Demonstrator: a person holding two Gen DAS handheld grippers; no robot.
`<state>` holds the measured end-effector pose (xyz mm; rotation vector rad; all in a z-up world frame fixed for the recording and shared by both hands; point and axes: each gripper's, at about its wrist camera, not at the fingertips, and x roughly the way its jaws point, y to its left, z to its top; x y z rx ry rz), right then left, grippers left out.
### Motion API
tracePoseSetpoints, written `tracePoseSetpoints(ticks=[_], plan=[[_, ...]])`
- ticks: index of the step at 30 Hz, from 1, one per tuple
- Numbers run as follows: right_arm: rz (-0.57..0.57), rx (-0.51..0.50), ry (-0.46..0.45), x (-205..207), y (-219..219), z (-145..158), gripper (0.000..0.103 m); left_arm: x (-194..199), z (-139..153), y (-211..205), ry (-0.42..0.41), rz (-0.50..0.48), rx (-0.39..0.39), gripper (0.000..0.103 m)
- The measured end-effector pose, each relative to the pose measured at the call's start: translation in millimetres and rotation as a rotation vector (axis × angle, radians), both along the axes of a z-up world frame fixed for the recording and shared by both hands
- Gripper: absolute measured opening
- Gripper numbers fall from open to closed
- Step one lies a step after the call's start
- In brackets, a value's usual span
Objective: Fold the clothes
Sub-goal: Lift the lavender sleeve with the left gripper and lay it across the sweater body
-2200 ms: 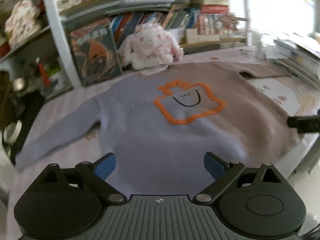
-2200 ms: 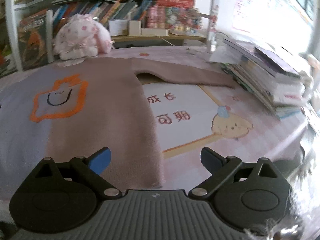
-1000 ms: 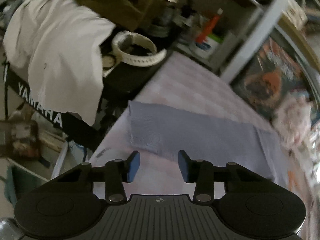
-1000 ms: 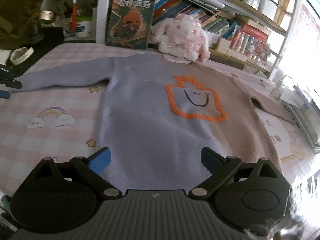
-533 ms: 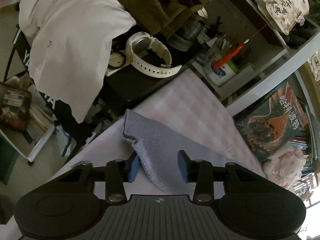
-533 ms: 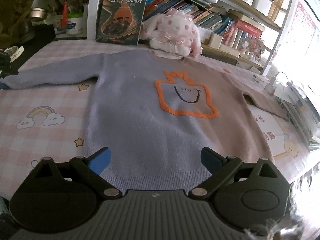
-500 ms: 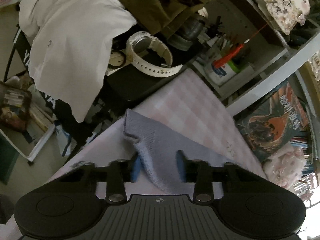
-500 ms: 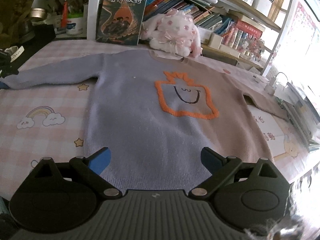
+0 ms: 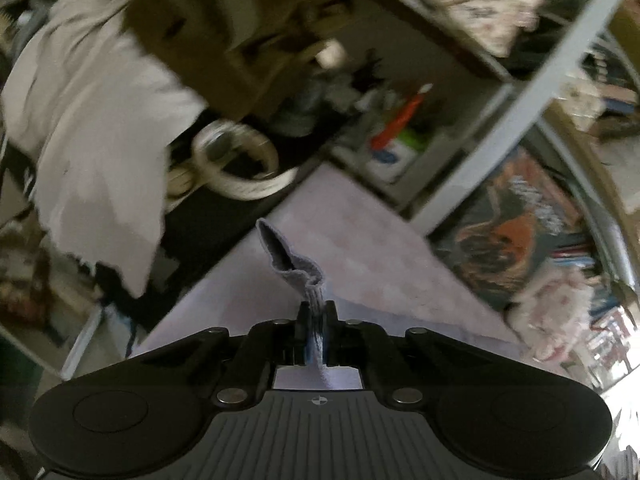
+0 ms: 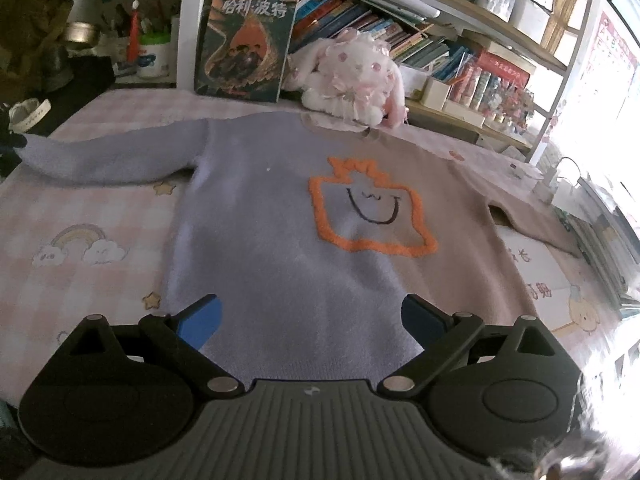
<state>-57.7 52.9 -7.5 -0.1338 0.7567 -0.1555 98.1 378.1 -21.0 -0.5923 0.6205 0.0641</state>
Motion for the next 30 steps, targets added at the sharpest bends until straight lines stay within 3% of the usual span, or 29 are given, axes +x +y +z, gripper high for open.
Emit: tracePoseSetpoints(ticks=[7,12,15,23,30], plan=[[0.05,0.057,-0.012,11.9,-38.1,-5.5,0.097,-5.9,40.3,-68.9,-0.118,-0.074,0.12,0.003],[0.174,0.071,-0.008,23.7,-89.1,-8.4,0.095,-4.7,59.7,-150.7,-0.163,-0.092,0.176,0.003],[0.203,0.137,0.019,33.6,-136.3,-6.1,0.095,2.3,66.4,-207.6,-0.177,-0.114,0.205,0.003],[0.227,0.215,0.082,39.3,-233.4,-11.7,0.095,48.2,59.8,-345.1,-0.158,-0.174,0.237,0.003],[0.227,0.214,0.112,34.8,-278.7,-17.3,0.094,79.7,37.9,-417.7,-0.108,-0.228,0.261,0.003]])
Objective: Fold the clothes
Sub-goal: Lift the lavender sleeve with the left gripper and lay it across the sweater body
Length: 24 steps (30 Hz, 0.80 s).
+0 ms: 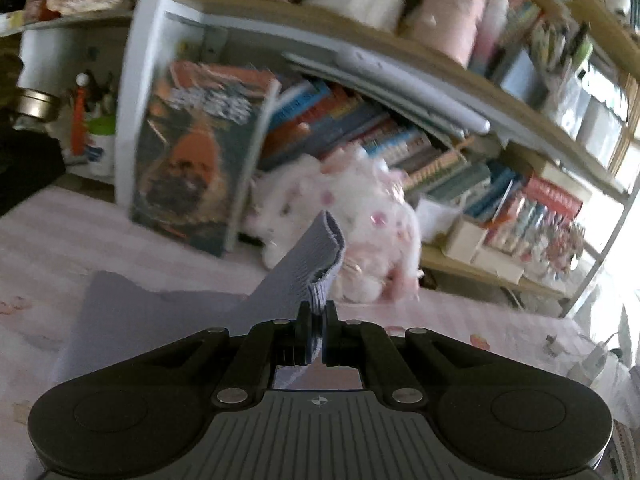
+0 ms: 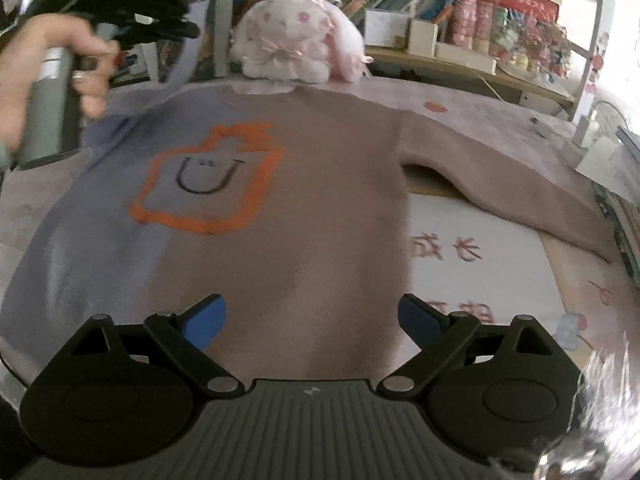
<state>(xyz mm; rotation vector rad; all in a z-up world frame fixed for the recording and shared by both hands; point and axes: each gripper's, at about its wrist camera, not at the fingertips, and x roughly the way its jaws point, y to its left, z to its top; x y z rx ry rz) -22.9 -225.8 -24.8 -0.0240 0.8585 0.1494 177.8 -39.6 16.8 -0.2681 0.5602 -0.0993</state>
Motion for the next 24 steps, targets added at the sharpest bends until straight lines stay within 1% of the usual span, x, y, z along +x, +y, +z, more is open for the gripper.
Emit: tracePoseSetpoints(ticks=[3,6,9,14,21,24], plan=[[-0.012,0.002,0.012,3.0,-14.7,-3.5,0.094,5.0,-9.3,-16.7,0.024,-0.012,0.0,0.003],[-0.026,0.012,0.022,5.3,-26.9,-5.0,0.094,9.1,-17.5,-34.8,0.044,-0.043,0.023,0.003],[-0.032,0.016,0.024,8.0,-34.8,-6.2,0.094,9.2,-26.4,-50.5,0.073,-0.09,0.048,0.003],[-0.058,0.019,0.023,8.8,-45.3,-7.2,0.094,-3.2,-39.1,-70.8,0.111,-0.17,0.086,0.003],[-0.077,0.031,0.025,8.3,-53.1,-8.4,0.094,-0.9,-60.8,-83.1,0.181,-0.218,0.149,0.003],[-0.077,0.03,0.026,8.2,-54.1,-8.8,0.094,1.0,-67.7,-86.1,0.202,-0.234,0.171,0.009]])
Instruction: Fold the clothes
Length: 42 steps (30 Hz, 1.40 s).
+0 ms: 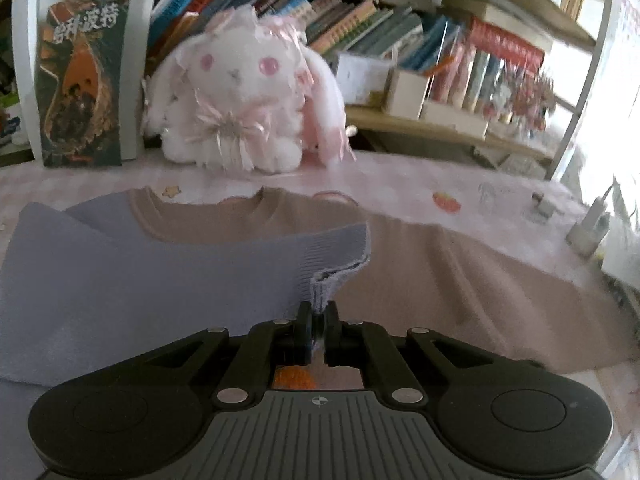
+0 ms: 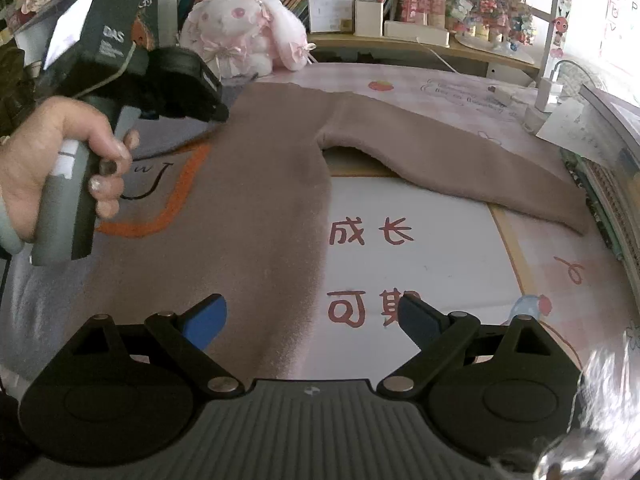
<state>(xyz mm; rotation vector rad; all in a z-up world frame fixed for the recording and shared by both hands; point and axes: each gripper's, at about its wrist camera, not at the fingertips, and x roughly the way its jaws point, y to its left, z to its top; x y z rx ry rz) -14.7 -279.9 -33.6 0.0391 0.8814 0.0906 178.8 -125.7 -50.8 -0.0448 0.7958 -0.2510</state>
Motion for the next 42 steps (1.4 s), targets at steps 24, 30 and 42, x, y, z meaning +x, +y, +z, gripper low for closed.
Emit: tracePoseSetpoints(ticks=[24,30,42], plan=[[-0.011,0.097,0.084,5.5,9.3,-7.9,0.056,-151.0,9.9,210.4,0.027,0.328,0.231,0.075],[-0.087,0.087,0.108,-3.8,16.0,-7.8,0.042,-159.5,0.8,247.5,0.073,0.357,0.078,0.032],[-0.054,0.054,0.08,-6.3,48.5,-9.8,0.013,-154.6,7.7,281.9,0.058,0.394,-0.013,0.004]])
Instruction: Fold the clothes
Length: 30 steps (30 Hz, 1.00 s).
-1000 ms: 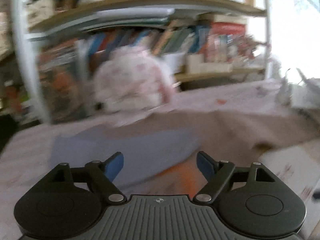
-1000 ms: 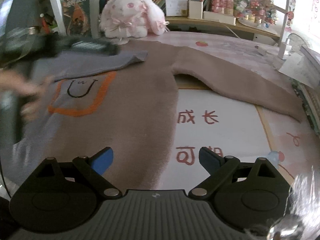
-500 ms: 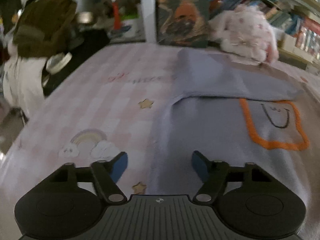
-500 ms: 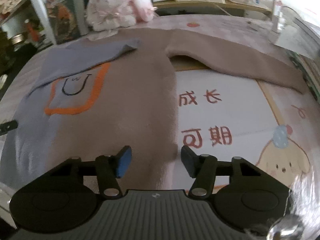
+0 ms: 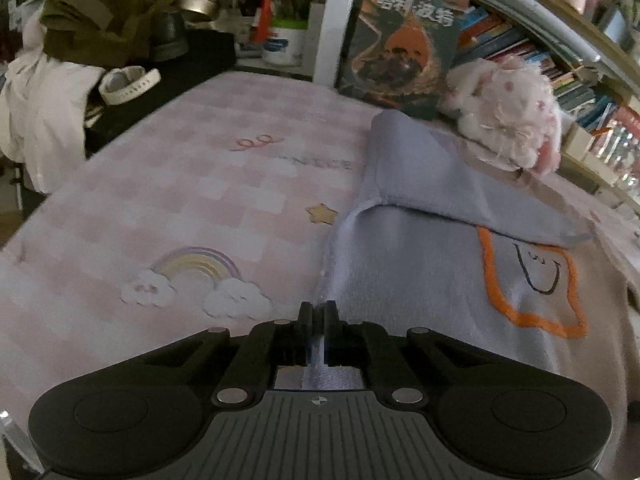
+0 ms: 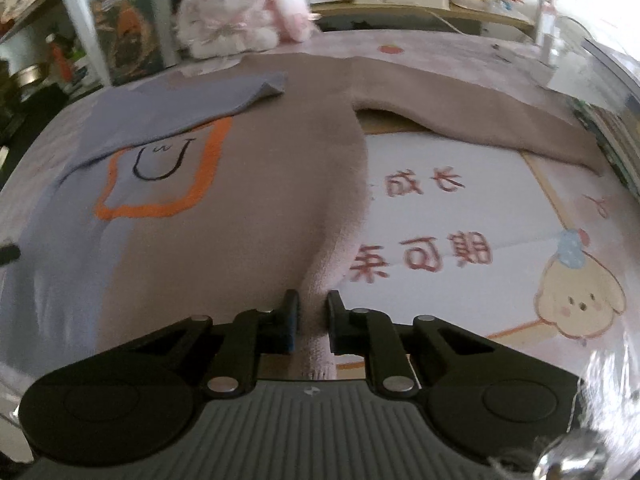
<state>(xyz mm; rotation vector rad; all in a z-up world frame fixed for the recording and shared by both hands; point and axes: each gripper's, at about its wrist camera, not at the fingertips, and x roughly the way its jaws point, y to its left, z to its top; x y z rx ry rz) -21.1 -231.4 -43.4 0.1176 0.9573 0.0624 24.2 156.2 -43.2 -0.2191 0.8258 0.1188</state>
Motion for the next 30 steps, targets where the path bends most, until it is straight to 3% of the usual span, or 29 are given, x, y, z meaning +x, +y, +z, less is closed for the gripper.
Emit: tracePoseSetpoints(ticks=[10,13,15,20,22,24,27,30], plan=[[0.073,-0.019,-0.018,11.4,30.1,-2.9,0.013,6.5,-9.4,22.7,0.011,0.033,-0.002,0.004],[0.064,-0.018,-0.017,11.0,30.4,-3.3,0.013,5.3,-8.3,19.6,0.004,0.04,0.025,0.012],[0.048,-0.009,-0.014,9.1,29.0,-2.6,0.015,1.2,-1.5,15.2,-0.011,0.057,0.072,0.012],[-0.002,0.019,-0.055,-1.0,26.6,11.1,0.041,-15.2,25.9,4.2,-0.081,0.043,0.134,0.033],[-0.013,0.023,-0.09,-7.3,27.9,19.2,0.049,-22.5,36.1,-1.8,-0.113,0.019,0.143,0.061],[-0.024,0.005,-0.122,-14.2,31.7,26.5,0.056,-29.9,43.1,-10.9,-0.143,-0.017,0.158,0.076],[-0.052,-0.024,-0.16,-26.1,37.2,34.7,0.069,-40.3,48.2,-26.5,-0.159,-0.097,0.177,0.081],[-0.082,-0.057,-0.178,-37.4,43.1,39.1,0.072,-53.7,47.0,-39.8,-0.15,-0.154,0.183,0.087]])
